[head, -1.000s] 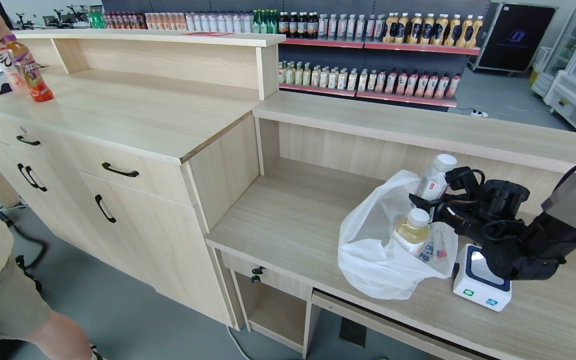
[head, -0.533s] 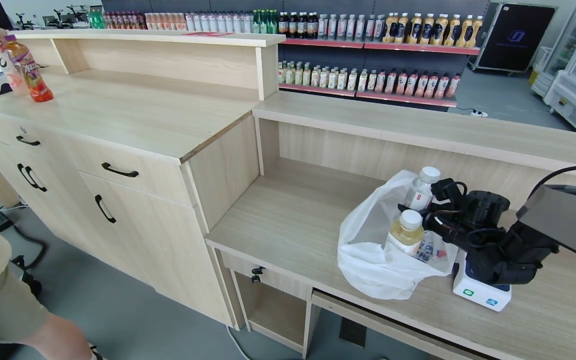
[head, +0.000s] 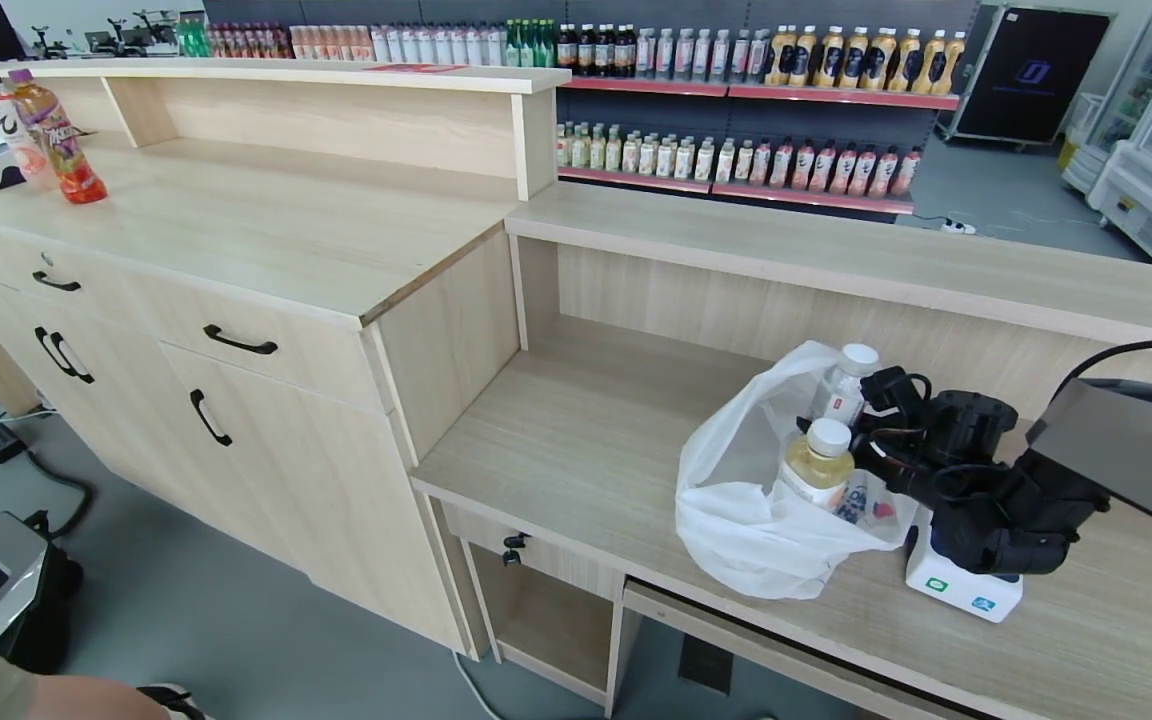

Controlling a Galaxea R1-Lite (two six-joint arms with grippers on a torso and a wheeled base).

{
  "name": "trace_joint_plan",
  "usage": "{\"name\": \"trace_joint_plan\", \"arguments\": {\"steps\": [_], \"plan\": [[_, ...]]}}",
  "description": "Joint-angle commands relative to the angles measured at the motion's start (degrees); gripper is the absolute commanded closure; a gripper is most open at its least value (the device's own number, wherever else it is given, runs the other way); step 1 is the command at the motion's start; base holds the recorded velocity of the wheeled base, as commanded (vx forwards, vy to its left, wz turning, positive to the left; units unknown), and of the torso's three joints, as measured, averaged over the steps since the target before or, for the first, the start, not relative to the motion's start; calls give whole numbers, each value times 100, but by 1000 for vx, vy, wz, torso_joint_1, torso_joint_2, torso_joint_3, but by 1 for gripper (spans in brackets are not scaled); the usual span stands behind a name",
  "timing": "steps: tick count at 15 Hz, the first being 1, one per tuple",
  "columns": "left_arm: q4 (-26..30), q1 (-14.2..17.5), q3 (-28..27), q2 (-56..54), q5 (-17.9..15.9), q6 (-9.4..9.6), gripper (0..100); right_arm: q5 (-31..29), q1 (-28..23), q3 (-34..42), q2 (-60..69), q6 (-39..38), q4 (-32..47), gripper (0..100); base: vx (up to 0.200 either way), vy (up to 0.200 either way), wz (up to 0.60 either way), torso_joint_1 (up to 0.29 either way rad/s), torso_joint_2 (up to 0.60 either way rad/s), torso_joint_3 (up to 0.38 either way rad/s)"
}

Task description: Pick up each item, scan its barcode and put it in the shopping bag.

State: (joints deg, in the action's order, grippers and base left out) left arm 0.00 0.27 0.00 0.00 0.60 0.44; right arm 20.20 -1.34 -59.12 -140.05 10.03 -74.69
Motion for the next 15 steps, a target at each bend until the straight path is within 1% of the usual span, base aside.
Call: {"name": "trace_joint_plan", "arguments": {"steps": [1, 9, 15], "plan": [[0, 0, 0, 0, 2, 0, 100, 10, -50, 6, -58, -1, -2, 100, 0, 0, 0, 0, 0, 0], [0, 0, 0, 0, 2, 0, 100, 379, -59, -301, -243, -1, -37, 100, 0, 0, 0, 0, 0, 0], [0, 0, 0, 0, 2, 0, 100, 520, -50, -504, -418, -10, -54, 100, 0, 0, 0, 0, 0, 0]]}}
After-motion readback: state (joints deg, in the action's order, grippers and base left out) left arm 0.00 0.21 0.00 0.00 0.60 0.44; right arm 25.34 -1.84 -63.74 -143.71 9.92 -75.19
